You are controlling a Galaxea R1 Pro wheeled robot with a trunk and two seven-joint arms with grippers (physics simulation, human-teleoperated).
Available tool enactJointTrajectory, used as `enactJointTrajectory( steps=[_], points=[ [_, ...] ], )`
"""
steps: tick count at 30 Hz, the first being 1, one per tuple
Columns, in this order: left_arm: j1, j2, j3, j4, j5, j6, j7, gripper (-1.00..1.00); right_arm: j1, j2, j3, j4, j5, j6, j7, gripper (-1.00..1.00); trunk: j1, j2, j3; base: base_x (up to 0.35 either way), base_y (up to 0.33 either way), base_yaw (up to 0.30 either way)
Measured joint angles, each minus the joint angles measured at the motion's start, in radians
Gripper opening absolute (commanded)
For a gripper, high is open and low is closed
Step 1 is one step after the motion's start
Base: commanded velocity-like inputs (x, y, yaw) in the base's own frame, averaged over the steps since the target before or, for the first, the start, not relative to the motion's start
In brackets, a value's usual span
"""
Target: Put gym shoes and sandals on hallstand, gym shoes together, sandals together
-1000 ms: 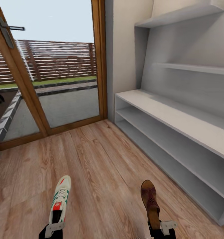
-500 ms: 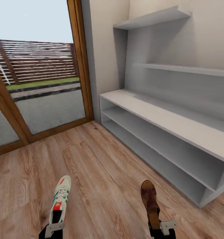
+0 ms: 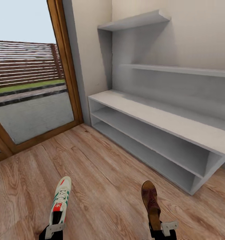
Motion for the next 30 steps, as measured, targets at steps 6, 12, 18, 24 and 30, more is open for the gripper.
enactJointTrajectory(
  steps=[6,12,18,24,30],
  points=[
    [0.0,0.0,0.0,0.0,0.001,0.0,0.0,-1.0,0.0,0.0,0.0,0.0,0.0,0.0,0.0,-1.0,0.0,0.0,0.002,0.009,0.304,-0.293],
    [0.0,0.0,0.0,-0.001,0.001,0.0,0.0,-1.0,0.0,0.0,0.0,0.0,0.0,0.0,0.0,-1.0,0.0,0.0,0.004,0.123,0.295,-0.293],
    [0.0,0.0,0.0,-0.002,0.001,0.0,0.001,-1.0,0.0,0.0,0.0,0.0,0.0,0.0,0.0,-1.0,0.0,0.0,0.006,0.198,0.27,-0.293],
    [0.0,0.0,0.0,-0.001,0.0,0.0,0.0,-1.0,0.0,0.0,0.0,0.0,0.0,0.0,0.0,-1.0,0.0,0.0,0.008,0.172,0.224,-0.293],
    [0.0,0.0,0.0,0.002,-0.001,0.0,0.0,-1.0,0.0,0.0,0.0,0.0,0.0,0.0,0.0,-1.0,0.0,0.0,0.009,0.032,0.039,-0.293]
  ],
)
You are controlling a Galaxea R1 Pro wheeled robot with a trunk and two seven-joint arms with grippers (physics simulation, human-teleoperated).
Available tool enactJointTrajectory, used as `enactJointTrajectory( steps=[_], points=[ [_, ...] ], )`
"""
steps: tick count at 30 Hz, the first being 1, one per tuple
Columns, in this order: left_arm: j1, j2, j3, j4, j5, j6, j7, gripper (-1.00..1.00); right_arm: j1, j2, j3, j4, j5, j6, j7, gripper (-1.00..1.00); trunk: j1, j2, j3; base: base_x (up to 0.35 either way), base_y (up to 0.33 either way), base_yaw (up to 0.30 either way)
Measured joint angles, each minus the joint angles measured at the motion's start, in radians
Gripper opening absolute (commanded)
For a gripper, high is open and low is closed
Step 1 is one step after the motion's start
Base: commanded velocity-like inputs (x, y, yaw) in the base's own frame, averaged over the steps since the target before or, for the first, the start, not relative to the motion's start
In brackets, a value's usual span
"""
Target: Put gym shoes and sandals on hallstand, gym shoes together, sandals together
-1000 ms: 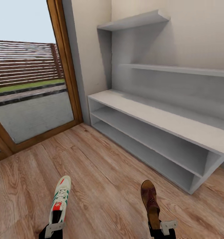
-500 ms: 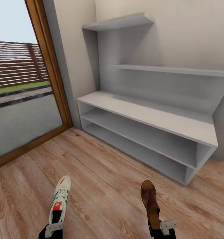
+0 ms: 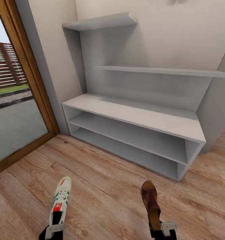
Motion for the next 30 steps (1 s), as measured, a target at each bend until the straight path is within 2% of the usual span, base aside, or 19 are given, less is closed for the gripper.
enactJointTrajectory(
  steps=[15,26,30],
  points=[
    [0.0,0.0,0.0,0.001,0.001,0.0,0.0,-1.0,0.0,0.0,0.0,0.0,0.0,0.0,0.0,-1.0,0.0,0.0,0.0,0.001,0.003,-0.293],
    [0.0,0.0,0.0,0.0,0.001,0.0,0.0,-1.0,0.0,0.0,0.0,0.0,0.0,0.0,0.0,-1.0,0.0,0.0,0.0,0.0,0.245,-0.293],
    [0.0,-0.001,0.0,0.001,0.001,0.0,0.0,-1.0,0.0,0.0,0.0,0.0,0.0,0.0,0.0,-1.0,0.0,0.0,0.0,0.0,0.078,-0.294]
  ],
)
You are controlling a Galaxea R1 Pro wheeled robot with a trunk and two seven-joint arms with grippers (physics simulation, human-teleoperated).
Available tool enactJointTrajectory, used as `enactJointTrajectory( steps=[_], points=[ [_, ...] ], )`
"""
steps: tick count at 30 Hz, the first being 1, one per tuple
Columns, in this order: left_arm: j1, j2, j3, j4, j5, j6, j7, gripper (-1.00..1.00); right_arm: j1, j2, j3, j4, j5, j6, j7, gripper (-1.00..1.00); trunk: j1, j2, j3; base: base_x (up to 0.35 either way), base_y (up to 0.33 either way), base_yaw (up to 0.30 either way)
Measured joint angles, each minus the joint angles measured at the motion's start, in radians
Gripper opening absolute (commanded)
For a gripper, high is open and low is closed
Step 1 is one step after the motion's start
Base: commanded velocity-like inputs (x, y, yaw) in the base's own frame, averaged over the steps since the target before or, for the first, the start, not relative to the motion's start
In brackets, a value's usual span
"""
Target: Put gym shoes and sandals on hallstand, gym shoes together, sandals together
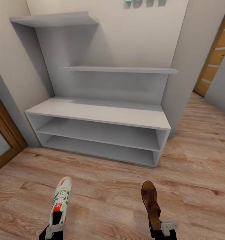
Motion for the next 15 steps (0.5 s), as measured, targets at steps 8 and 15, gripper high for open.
enactJointTrajectory(
  steps=[8,15],
  points=[
    [0.0,0.0,0.0,0.0,0.0,0.0,0.0,-1.0,0.0,0.0,0.0,0.0,0.0,0.0,0.0,-1.0,0.0,0.0,0.0,0.0,0.008,-0.293],
    [0.0,-0.001,0.0,-0.001,-0.001,0.0,0.0,-1.0,0.0,0.0,0.0,0.0,0.0,0.0,0.0,-1.0,0.0,0.0,0.0,0.0,0.0,-0.293]
  ],
)
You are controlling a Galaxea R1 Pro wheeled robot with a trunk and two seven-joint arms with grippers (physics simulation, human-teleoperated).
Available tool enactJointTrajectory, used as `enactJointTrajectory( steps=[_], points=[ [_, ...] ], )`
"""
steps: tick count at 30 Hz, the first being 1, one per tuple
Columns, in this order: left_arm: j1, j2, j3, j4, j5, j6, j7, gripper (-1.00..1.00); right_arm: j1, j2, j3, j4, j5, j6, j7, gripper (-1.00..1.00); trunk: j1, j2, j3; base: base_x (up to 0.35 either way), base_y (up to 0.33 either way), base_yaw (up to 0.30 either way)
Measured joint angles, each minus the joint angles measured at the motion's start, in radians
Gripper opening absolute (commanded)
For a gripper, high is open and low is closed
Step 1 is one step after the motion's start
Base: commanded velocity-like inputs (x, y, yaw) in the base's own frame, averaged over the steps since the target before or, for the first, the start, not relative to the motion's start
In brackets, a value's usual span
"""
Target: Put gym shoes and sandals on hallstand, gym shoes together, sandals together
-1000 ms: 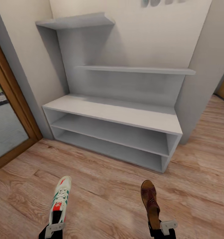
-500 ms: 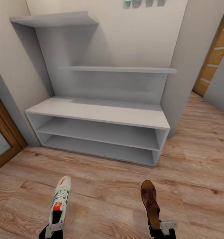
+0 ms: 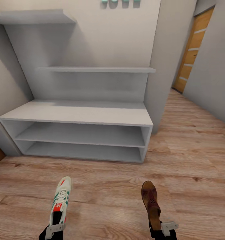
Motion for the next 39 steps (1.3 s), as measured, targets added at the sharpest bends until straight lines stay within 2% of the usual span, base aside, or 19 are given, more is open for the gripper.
enactJointTrajectory(
  steps=[10,31,36,39],
  points=[
    [0.0,0.0,0.0,0.0,0.0,0.0,0.0,-1.0,0.0,0.0,0.0,-0.001,0.0,-0.001,0.0,-1.0,0.0,0.0,0.0,0.0,0.0,-0.24],
    [0.0,0.0,-0.001,0.0,-0.002,0.0,0.0,-1.0,0.0,-0.001,-0.003,-0.006,-0.001,-0.002,0.0,-1.0,0.0,0.0,0.0,0.0,0.0,-0.006],
    [-0.005,-0.001,-0.004,0.002,-0.005,0.015,0.002,-1.0,0.0,-0.013,-0.02,-0.007,-0.002,-0.002,-0.001,-1.0,0.0,0.0,0.0,0.0,0.0,0.0],
    [-0.012,-0.003,-0.004,0.002,-0.005,0.023,0.001,-1.0,0.0,-0.034,-0.06,-0.007,-0.004,-0.001,-0.002,-1.0,0.0,0.0,0.0,0.0,0.0,0.0]
  ],
)
